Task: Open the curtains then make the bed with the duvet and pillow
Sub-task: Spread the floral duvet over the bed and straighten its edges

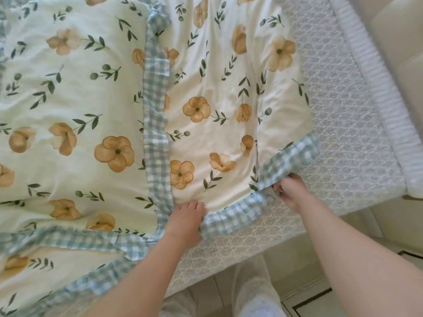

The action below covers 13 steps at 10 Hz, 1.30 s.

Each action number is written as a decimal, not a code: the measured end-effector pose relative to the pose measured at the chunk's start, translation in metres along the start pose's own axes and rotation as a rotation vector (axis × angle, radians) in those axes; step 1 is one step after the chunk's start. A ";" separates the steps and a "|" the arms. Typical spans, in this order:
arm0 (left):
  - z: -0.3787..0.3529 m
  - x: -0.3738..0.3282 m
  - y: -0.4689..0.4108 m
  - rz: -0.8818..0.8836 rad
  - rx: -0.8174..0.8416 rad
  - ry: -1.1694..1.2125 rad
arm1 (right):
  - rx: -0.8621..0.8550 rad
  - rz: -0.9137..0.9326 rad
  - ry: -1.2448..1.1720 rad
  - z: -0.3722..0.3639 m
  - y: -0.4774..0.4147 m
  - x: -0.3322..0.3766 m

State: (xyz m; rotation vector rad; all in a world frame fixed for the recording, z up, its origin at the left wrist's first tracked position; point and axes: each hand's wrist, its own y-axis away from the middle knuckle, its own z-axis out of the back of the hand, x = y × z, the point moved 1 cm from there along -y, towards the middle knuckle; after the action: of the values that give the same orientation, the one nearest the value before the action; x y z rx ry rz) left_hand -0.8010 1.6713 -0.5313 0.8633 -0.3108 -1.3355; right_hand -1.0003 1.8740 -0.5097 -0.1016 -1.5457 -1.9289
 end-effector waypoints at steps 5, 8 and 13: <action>0.092 -0.147 -0.104 0.108 -0.323 0.292 | 0.344 -0.034 -0.719 0.074 -0.065 0.165; 0.132 -0.200 -0.141 0.275 -0.376 0.126 | -0.390 0.562 -0.495 0.137 -0.047 0.205; 0.108 -0.187 -0.146 0.079 -0.255 0.234 | 0.178 -0.080 -0.737 0.189 -0.096 0.144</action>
State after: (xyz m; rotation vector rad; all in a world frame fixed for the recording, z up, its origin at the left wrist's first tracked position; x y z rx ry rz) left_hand -1.0220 1.8074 -0.5115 0.7741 0.0089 -1.1584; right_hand -1.2257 1.9886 -0.4700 -0.7525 -2.2051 -1.9037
